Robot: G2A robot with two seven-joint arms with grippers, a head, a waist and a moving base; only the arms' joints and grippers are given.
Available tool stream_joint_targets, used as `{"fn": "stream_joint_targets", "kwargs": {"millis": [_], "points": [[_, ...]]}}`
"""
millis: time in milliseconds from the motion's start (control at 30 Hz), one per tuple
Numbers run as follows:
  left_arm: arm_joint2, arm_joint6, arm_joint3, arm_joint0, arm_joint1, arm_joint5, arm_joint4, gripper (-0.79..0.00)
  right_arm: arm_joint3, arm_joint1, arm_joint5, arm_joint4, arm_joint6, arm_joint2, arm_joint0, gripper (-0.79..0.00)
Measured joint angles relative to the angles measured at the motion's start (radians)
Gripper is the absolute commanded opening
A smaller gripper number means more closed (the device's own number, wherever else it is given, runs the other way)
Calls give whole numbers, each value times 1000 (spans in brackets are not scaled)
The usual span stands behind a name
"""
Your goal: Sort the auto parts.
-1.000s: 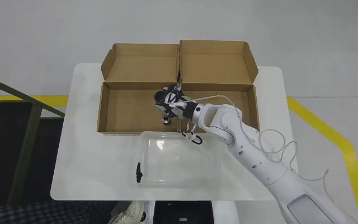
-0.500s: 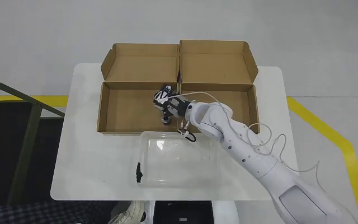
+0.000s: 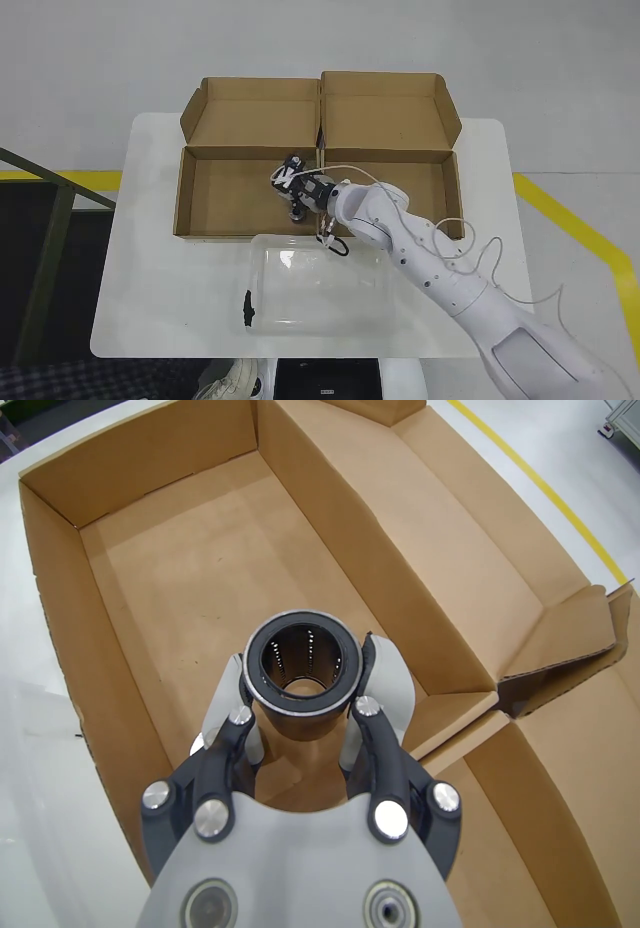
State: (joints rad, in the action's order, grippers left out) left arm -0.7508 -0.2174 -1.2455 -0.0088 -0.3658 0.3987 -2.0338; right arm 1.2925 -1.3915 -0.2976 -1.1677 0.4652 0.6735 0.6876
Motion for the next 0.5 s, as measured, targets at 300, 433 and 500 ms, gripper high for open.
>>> {"fn": "stream_joint_targets", "kwargs": {"millis": [300, 433, 500], "points": [[0, 0, 0, 0, 0, 0, 0, 0, -26, -12, -16, -6, 11, 4, 4, -409], [0, 0, 0, 0, 0, 0, 0, 0, -32, -17, -20, -11, 13, 7, 5, -332], [0, 0, 0, 0, 0, 0, 0, 0, -31, -19, -24, -12, 15, 10, 6, -339]]}}
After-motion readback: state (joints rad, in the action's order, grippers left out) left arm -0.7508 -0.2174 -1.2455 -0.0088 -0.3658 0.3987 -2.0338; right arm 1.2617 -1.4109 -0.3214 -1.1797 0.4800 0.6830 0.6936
